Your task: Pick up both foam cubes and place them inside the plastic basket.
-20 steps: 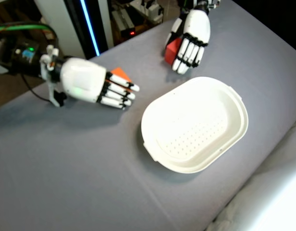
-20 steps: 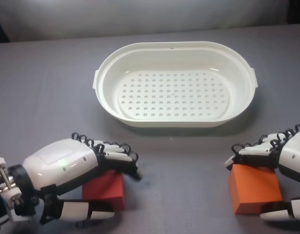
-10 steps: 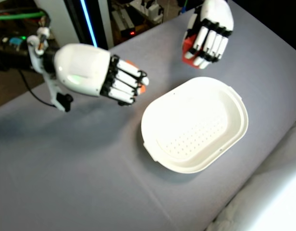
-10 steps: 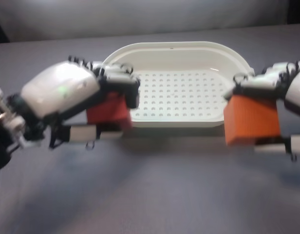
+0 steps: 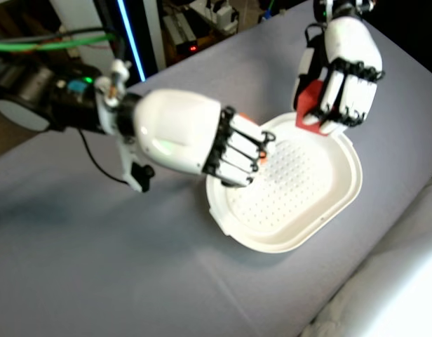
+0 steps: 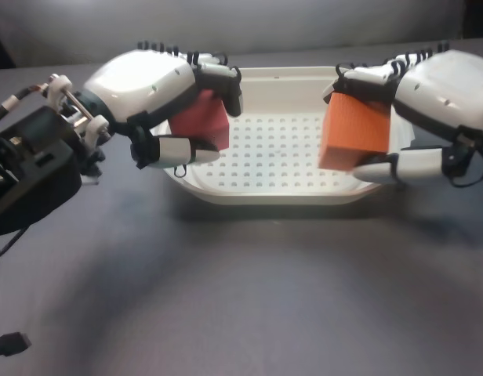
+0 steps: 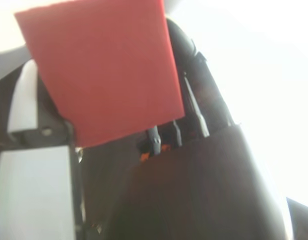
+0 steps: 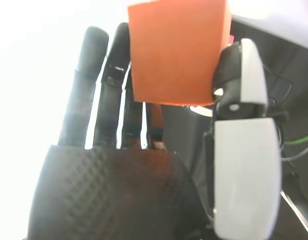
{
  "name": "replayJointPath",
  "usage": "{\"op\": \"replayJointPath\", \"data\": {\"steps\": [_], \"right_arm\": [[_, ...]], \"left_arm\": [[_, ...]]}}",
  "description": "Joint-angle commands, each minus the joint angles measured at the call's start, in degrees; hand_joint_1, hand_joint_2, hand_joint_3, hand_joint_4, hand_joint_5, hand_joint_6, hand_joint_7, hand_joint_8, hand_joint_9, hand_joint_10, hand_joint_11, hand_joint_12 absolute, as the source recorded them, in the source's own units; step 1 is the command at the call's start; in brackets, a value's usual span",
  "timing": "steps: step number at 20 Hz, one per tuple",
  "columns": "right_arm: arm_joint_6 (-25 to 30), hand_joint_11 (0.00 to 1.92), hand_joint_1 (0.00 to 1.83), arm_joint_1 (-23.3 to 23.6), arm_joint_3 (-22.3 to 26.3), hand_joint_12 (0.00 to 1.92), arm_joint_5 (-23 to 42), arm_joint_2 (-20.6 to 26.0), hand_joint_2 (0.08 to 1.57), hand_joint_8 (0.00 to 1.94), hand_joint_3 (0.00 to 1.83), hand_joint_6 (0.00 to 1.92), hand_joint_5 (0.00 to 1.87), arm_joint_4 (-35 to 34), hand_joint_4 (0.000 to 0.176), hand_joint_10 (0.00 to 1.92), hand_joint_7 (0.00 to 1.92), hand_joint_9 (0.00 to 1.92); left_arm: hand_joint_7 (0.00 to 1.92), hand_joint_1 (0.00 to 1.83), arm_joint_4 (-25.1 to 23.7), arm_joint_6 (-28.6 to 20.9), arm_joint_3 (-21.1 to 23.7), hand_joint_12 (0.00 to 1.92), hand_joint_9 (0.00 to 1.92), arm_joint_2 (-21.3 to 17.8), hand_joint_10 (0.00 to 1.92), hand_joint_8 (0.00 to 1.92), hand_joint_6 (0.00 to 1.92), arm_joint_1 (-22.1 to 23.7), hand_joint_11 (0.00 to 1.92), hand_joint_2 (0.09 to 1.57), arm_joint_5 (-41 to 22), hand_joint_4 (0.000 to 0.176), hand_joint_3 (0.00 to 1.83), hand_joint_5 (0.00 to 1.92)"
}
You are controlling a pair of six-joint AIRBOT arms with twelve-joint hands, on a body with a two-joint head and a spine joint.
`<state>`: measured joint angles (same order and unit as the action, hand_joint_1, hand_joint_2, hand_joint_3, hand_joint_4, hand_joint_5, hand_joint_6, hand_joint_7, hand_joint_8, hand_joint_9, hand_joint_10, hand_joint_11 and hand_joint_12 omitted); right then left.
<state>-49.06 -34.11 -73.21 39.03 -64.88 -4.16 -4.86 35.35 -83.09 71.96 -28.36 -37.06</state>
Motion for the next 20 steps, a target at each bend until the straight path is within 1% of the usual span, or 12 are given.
{"op": "replayJointPath", "data": {"steps": [1, 2, 4, 6, 7, 11, 13, 14, 15, 17, 19, 20], "right_arm": [[0.3, 0.0, 0.19, 1.2, -0.7, 1.21, 5.9, 0.0, 1.17, 0.14, 0.0, 0.06, 0.01, -1.0, 0.078, 0.47, 0.05, 0.01], [0.3, 0.0, 0.19, 1.2, -1.2, 0.81, 5.1, -0.2, 1.14, 0.04, 0.0, 0.01, 0.0, -1.4, 0.09, 0.22, 0.02, 0.03], [0.3, 0.0, 0.23, 1.2, -1.4, 0.12, 4.6, -0.2, 1.1, 0.0, 0.0, 0.0, 0.0, -1.9, 0.117, 0.03, 0.0, 0.0], [0.3, 0.0, 0.18, 1.2, -0.9, 0.0, 4.7, -0.1, 1.11, 0.0, 0.0, 0.0, 0.0, -2.0, 0.133, 0.0, 0.0, 0.0], [0.3, 0.0, 0.2, 1.2, -0.2, 0.0, 5.2, 0.8, 1.13, 0.0, 0.01, 0.0, 0.0, -2.0, 0.135, 0.0, 0.0, 0.0], [0.3, 0.0, 0.18, 1.1, 4.0, 0.0, 10.5, 3.5, 1.14, 0.0, 0.01, 0.0, 0.0, -2.0, 0.158, 0.0, 0.0, 0.0], [0.3, 0.0, 0.19, -0.9, 7.3, 0.22, 15.7, 5.9, 1.2, 0.0, 0.02, 0.0, 0.0, -2.0, 0.102, 0.0, 0.0, 0.0], [0.3, 0.0, 0.19, -2.4, 9.0, 0.26, 18.8, 7.4, 1.21, 0.0, 0.02, 0.0, 0.0, -2.2, 0.095, 0.0, 0.0, 0.0], [0.3, 0.0, 0.19, -4.3, 10.9, 0.05, 22.9, 9.4, 1.21, 0.0, 0.01, 0.0, 0.0, -2.7, 0.094, 0.0, 0.0, 0.0], [0.3, 0.0, 0.18, -8.2, 13.5, 0.0, 29.3, 11.9, 1.21, 0.0, 0.01, 0.0, 0.0, -4.0, 0.112, 0.0, 0.0, 0.0], [0.3, 0.0, 0.18, -12.3, 16.0, 0.0, 36.3, 14.0, 1.2, 0.0, 0.0, 0.0, 0.0, -5.6, 0.043, 0.0, 0.0, 0.0], [0.3, 0.0, 0.24, -13.6, 16.8, 0.0, 38.2, 14.7, 1.22, 0.0, 0.0, 0.0, 0.0, -6.0, 0.076, 0.0, 0.0, 0.0]], "left_arm": [[0.15, 0.64, 0.9, -0.1, -0.4, 1.4, 0.03, 0.2, 0.47, 0.12, 0.27, 0.4, 0.0, 1.16, -6.0, 0.0, 0.0, 0.12], [0.13, 0.6, 1.2, -0.1, -0.7, 1.34, 0.0, 0.6, 0.32, 0.04, 0.17, 0.3, 0.0, 1.16, -5.6, 0.014, 0.0, 0.14], [0.01, 0.58, 1.8, 0.0, -0.9, 1.01, 0.0, 0.7, 0.03, 0.0, 0.02, -0.3, 0.0, 1.15, -5.4, 0.075, 0.0, 0.05], [0.0, 0.55, 2.5, 0.2, -0.8, 0.47, 0.0, 0.4, 0.0, 0.0, 0.0, -0.9, 0.0, 1.12, -5.9, 0.129, 0.01, 0.0], [0.0, 0.56, 2.8, 0.2, -0.5, 0.09, 0.0, -0.1, 0.0, 0.0, 0.0, -1.2, 0.0, 1.11, -6.8, 0.13, 0.0, 0.0], [0.0, 0.56, 5.0, 1.0, 3.7, 0.0, 0.0, -4.4, 0.0, 0.0, 0.0, -3.9, 0.0, 1.1, -13.4, 0.109, 0.0, 0.0], [0.0, 0.56, 6.9, 1.1, 6.6, 0.0, 0.0, -6.9, 0.0, 0.0, 0.0, -6.7, 0.0, 1.12, -19.6, 0.102, 0.01, 0.0], [0.0, 0.56, 7.8, 1.1, 7.8, 0.0, 0.0, -7.9, 0.0, 0.0, 0.0, -8.1, 0.0, 1.14, -23.0, 0.096, 0.01, 0.0], [0.0, 0.55, 8.6, 1.1, 9.2, 0.0, 0.0, -8.8, 0.0, 0.0, 0.0, -9.6, 0.0, 1.16, -26.7, 0.092, 0.02, 0.0], [0.0, 0.48, 9.3, 1.0, 11.4, 0.0, 0.0, -10.4, 0.0, 0.0, 0.0, -12.5, 0.0, 1.22, -31.4, 0.072, 0.03, 0.0], [0.0, 0.51, 9.8, 0.8, 13.7, 0.19, 0.0, -12.3, 0.0, 0.0, 0.0, -15.6, 0.01, 1.29, -36.0, 0.045, 0.02, 0.0], [0.0, 0.53, 10.4, 0.9, 14.5, 0.15, 0.0, -13.0, 0.0, 0.0, 0.0, -16.6, 0.0, 1.31, -37.8, 0.037, 0.01, 0.0]]}}
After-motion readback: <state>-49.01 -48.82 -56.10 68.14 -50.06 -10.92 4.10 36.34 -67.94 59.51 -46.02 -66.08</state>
